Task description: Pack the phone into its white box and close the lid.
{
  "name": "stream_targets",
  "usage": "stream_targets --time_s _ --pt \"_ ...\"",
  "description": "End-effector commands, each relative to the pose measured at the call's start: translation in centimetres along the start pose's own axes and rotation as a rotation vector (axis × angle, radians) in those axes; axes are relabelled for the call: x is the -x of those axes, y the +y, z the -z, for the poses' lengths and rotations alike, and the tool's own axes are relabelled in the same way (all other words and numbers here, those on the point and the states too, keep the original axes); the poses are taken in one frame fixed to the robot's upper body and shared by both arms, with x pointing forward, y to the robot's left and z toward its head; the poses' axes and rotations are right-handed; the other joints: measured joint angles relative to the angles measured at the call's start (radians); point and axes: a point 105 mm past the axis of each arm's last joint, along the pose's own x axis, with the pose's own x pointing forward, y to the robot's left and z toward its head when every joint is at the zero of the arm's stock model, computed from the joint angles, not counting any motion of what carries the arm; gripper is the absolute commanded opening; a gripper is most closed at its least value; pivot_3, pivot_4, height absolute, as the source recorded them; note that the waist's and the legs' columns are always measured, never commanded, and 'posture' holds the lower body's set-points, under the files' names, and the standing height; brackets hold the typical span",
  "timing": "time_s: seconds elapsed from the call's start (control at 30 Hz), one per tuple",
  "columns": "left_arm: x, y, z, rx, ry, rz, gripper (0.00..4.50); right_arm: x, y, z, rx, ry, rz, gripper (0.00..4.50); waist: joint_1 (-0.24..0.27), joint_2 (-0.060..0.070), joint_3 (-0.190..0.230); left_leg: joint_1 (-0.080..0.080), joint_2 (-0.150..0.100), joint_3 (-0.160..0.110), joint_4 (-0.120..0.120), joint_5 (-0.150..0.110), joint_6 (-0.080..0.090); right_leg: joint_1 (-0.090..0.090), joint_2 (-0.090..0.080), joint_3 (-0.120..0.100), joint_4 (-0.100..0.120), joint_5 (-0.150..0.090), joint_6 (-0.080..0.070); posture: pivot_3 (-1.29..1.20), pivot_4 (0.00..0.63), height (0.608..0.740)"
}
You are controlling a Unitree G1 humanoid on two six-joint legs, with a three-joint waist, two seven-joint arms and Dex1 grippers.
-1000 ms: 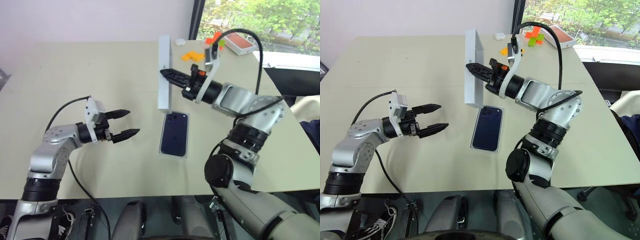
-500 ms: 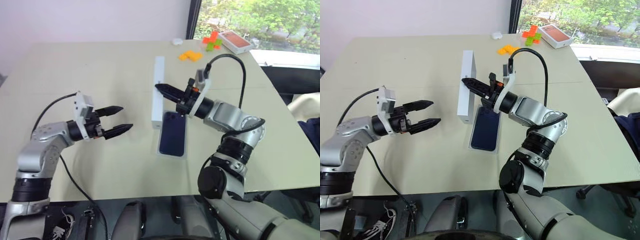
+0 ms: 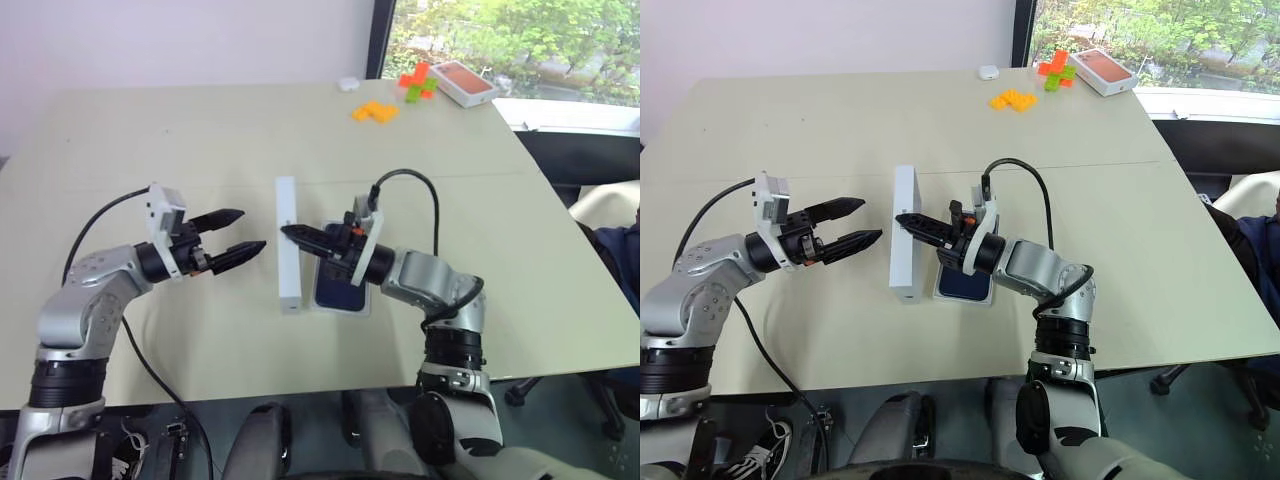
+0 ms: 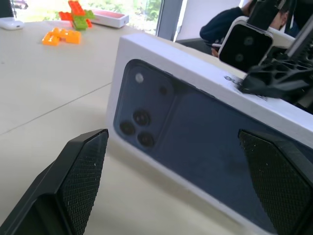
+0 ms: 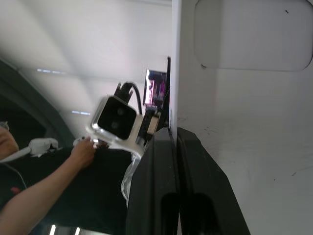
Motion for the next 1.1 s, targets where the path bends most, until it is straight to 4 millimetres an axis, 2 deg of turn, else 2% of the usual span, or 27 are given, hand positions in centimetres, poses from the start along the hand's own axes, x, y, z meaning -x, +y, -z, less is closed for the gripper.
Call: stream_targets --time_s 0.03,0.23,0.27,0.33,0.53,0.57,0.6,0.8,1.1 --pt "-0.3 -0.1 -0.8 -0.026 -0.019 0.005 4.50 -0.1 1.6 -0.2 0.011 -0.019 -0.063 0.03 0.001 0.000 0.000 0.000 0.000 0.000 0.000 0.000 0.000 0.000 0.001 0.000 0.000 0.000 0.000 0.00 0.150 0.740" --pt "-0.5 -0.1 -0.4 -0.014 -0.017 0.002 4.50 -0.1 0.9 -1.5 -0.014 -0.093 -0.030 0.03 0.001 0.000 0.000 0.001 0.001 0.000 0.000 0.000 0.000 0.000 0.001 0.000 0.001 0.000 0.000 0.00 0.150 0.740" --pt "-0.5 -0.2 -0.1 -0.007 -0.015 0.000 4.25 -0.1 0.6 -1.4 -0.015 -0.096 -0.019 0.00 0.001 0.000 0.000 0.001 0.001 0.000 0.000 0.000 0.000 0.000 0.001 0.000 0.000 0.000 0.000 0.00 0.150 0.740" --pt "-0.7 -0.4 0.4 0.047 -0.011 0.011 3.69 0.0 0.2 -1.2 -0.016 -0.095 -0.008 0.00 0.002 0.000 0.000 0.001 0.001 0.000 0.000 0.000 0.000 0.000 0.001 0.000 0.000 0.000 0.000 0.00 0.150 0.740" --pt "-1.6 -0.4 1.3 0.076 -0.028 -0.026 0.68 0.0 -0.8 -0.7 -0.025 -0.093 0.028 0.00 0.003 0.000 0.000 0.000 0.000 0.000 0.000 0.000 0.000 0.000 0.000 0.000 0.000 0.000 0.000 0.00 0.150 0.740" --pt "-1.8 -0.5 1.4 0.071 -0.031 -0.026 0.22 0.0 -0.9 -0.7 -0.022 -0.095 0.032 0.00 0.003 0.000 0.000 0.000 0.000 0.000 0.000 0.000 0.000 0.000 0.000 0.000 0.000 0.000 0.000 0.00 0.150 0.740" --pt "-2.0 -0.6 1.4 0.068 -0.033 -0.025 0.03 0.0 -0.9 -0.7 -0.018 -0.097 0.034 0.00 0.003 0.000 0.000 0.000 0.000 0.000 0.000 0.000 0.000 0.000 0.000 0.000 0.000 0.000 0.000 0.00 0.150 0.740" --pt "-3.6 -1.1 2.7 0.047 -0.020 -0.039 0.03 0.5 -1.8 -2.1 0.018 -0.176 0.090 0.00 0.004 0.000 0.000 0.001 0.000 0.000 0.000 0.000 0.000 0.000 0.000 0.000 0.000 0.000 0.000 0.00 0.150 0.740" --pt "-6.3 -2.5 4.0 0.075 -0.029 -0.002 0.03 1.3 -2.2 -2.0 0.028 -0.205 0.105 0.00 0.005 0.000 0.000 0.001 0.000 0.000 0.000 0.000 0.000 0.001 0.000 0.000 0.001 0.000 0.000 0.00 0.150 0.740"
